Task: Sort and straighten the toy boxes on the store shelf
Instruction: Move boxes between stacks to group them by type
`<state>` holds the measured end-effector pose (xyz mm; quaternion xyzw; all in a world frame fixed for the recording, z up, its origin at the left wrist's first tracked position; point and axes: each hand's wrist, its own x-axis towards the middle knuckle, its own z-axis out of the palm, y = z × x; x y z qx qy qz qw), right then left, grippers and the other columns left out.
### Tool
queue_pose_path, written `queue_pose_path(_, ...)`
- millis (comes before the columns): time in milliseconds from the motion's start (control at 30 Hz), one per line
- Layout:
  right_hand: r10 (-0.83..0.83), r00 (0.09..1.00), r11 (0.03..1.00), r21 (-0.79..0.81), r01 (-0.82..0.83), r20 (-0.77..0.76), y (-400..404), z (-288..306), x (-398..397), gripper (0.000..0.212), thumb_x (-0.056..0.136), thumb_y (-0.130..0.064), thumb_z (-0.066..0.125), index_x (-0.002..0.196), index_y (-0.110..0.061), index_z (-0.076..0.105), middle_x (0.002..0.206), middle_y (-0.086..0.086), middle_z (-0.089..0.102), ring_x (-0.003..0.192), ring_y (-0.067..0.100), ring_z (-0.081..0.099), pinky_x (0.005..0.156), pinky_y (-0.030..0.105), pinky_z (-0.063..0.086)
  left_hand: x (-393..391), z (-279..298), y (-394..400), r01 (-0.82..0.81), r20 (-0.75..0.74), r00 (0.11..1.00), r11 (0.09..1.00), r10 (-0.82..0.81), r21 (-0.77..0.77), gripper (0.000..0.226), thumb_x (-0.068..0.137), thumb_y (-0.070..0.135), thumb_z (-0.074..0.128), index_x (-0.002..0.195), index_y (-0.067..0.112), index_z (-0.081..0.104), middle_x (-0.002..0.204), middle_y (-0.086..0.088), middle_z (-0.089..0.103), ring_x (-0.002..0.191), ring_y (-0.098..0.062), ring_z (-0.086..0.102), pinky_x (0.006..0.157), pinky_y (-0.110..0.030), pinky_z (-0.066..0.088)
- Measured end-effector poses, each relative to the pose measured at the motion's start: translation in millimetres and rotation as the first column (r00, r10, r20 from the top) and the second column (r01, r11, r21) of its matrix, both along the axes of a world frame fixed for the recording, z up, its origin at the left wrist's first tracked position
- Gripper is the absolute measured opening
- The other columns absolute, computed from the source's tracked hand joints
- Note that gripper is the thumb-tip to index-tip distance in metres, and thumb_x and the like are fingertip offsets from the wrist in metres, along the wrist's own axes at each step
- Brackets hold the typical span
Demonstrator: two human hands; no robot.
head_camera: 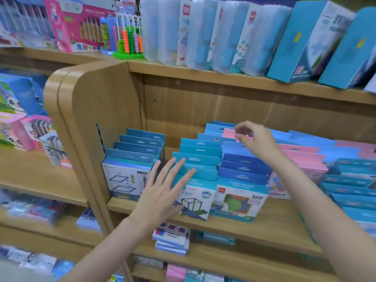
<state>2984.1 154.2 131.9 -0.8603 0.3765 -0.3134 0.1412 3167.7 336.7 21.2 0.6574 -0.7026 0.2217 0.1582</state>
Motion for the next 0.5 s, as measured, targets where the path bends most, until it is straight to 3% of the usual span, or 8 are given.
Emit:
queue_pose_path(100, -0.001, 0.994, 1.000, 0.026, 0.003, -0.108, -34, 3, 0, 0.018, 0.086, -0.006, 0.057, 0.103, -0.003, 0.063, 0.102, 0.014, 0.066, 0.094, 0.025, 0.059, 0.076, 0.027, 0.045, 2, -1, -12, -0.025, 0.034, 0.999, 1.000, 0.025, -0.005, 0.099, 0.045, 0.045, 0.088, 0.129, 0.021, 0.041, 0.131, -0.015, 0.037, 0.124, -0.033, 0.035, 0.108, -0.049, 0.016)
queue_pose_path(167, -0.031, 0.976, 1.000, -0.014, 0.028, -0.214, -51, 2, -2, 0.021, 0.087, -0.010, 0.057, 0.107, -0.005, 0.061, 0.108, 0.013, 0.065, 0.103, 0.028, 0.057, 0.086, 0.032, 0.044, 4, -4, -14, -0.016, 0.040, 0.999, 0.999, 0.017, -0.037, 0.092, 0.046, 0.040, 0.089, 0.124, 0.020, 0.044, 0.130, -0.015, 0.037, 0.124, -0.033, 0.035, 0.108, -0.049, 0.017)
queue_pose_path(267, -0.086, 0.922, 0.993, 0.039, 0.109, -0.376, -71, 0, -5, 0.028, 0.085, -0.013, 0.059, 0.112, -0.004, 0.058, 0.114, 0.014, 0.062, 0.108, 0.031, 0.055, 0.091, 0.036, 0.042, 8, -7, -13, 0.008, 0.034, 0.999, 0.998, -0.006, -0.057, 0.091, 0.054, 0.042, 0.085, 0.131, 0.023, 0.040, 0.138, -0.015, 0.033, 0.131, -0.032, 0.029, 0.109, -0.051, 0.016)
queue_pose_path(333, -0.106, 0.867, 0.984, 0.074, 0.162, -0.488, -80, -1, -5, 0.018, 0.082, -0.008, 0.056, 0.098, -0.008, 0.064, 0.109, 0.014, 0.066, 0.100, 0.031, 0.058, 0.086, 0.037, 0.047, 9, -1, -14, 0.024, 0.038, 0.999, 0.998, -0.022, -0.056, 0.093, 0.061, 0.051, 0.077, 0.139, 0.024, 0.033, 0.145, -0.016, 0.026, 0.136, -0.031, 0.022, 0.110, -0.051, 0.012)
queue_pose_path(400, -0.130, 0.863, 0.981, 0.064, 0.184, -0.488, -83, 1, -4, 0.023, 0.079, -0.001, 0.050, 0.082, -0.015, 0.067, 0.102, 0.015, 0.068, 0.093, 0.031, 0.061, 0.081, 0.036, 0.049, 8, 10, -18, 0.030, 0.051, 0.998, 0.999, -0.029, -0.025, 0.097, 0.066, 0.061, 0.068, 0.144, 0.022, 0.025, 0.151, -0.016, 0.018, 0.140, -0.031, 0.014, 0.111, -0.050, 0.008)
queue_pose_path(500, -0.209, 0.895, 0.977, -0.053, 0.205, -0.395, -79, 7, 2, 0.026, 0.081, -0.002, 0.048, 0.091, -0.014, 0.068, 0.104, 0.017, 0.066, 0.096, 0.036, 0.059, 0.080, 0.040, 0.047, 5, 24, -28, 0.042, 0.130, 0.990, 0.997, -0.050, 0.064, 0.105, 0.066, 0.070, 0.060, 0.147, 0.017, 0.020, 0.153, -0.017, 0.013, 0.141, -0.032, 0.009, 0.109, -0.051, 0.009)
